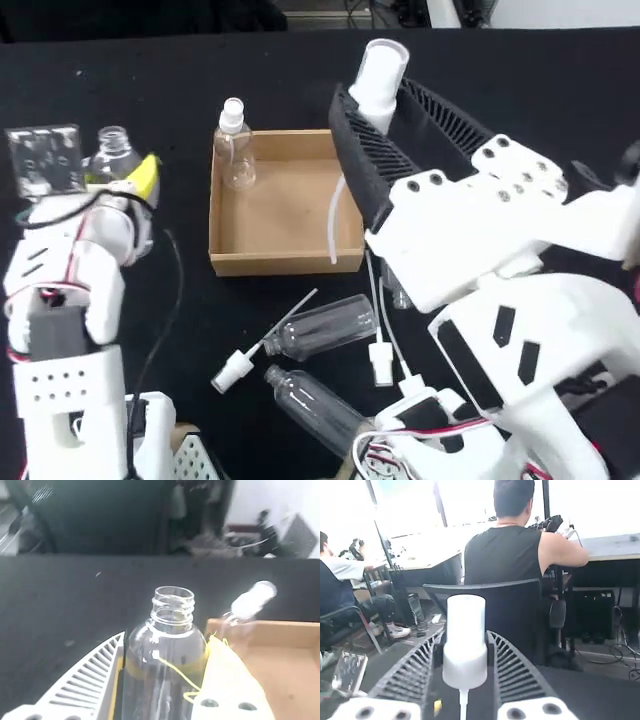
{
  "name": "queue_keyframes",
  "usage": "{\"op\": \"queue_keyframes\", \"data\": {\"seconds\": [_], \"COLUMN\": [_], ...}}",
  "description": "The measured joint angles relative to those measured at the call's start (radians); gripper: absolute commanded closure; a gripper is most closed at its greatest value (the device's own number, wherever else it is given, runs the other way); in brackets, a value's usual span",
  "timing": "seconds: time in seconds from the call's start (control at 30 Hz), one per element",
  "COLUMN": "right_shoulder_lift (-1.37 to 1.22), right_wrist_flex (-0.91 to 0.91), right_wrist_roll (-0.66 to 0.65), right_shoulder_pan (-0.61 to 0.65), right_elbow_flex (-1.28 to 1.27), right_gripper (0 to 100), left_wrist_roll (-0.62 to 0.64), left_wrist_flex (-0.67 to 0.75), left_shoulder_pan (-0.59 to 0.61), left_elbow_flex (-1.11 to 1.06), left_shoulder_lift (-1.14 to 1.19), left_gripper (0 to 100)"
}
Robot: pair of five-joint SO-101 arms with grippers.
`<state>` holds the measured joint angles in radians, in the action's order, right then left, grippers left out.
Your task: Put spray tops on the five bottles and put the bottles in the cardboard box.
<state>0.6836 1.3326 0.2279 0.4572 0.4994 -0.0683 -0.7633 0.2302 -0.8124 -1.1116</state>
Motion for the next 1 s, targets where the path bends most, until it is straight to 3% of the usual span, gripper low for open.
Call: {"op": "queue_keyframes", "data": {"seconds": [0.13,0.3,0.47,0.73,1.0], "right_shoulder_lift": [0.028,0.038,0.028,0.031,0.031], "right_wrist_flex": [-0.041,-0.149,-0.331,-0.551,-0.789], "right_wrist_roll": [0.017,0.044,0.12,0.129,0.129], "right_shoulder_pan": [-0.081,-0.084,-0.055,0.009,0.095], "right_elbow_flex": [-0.048,-0.155,-0.333,-0.512,-0.69], "right_gripper": [98.8,98.8,98.8,98.7,98.7], "left_wrist_roll": [0.006,0.006,0.006,0.006,0.006], "left_wrist_flex": [0.118,0.207,0.239,0.264,0.427], "left_shoulder_pan": [-0.074,-0.13,-0.199,-0.256,-0.302], "left_elbow_flex": [-0.12,-0.267,-0.393,-0.578,-0.749], "left_shoulder_lift": [-0.086,-0.229,-0.397,-0.631,-0.7], "left_gripper": [97,97,97,97,97]}}
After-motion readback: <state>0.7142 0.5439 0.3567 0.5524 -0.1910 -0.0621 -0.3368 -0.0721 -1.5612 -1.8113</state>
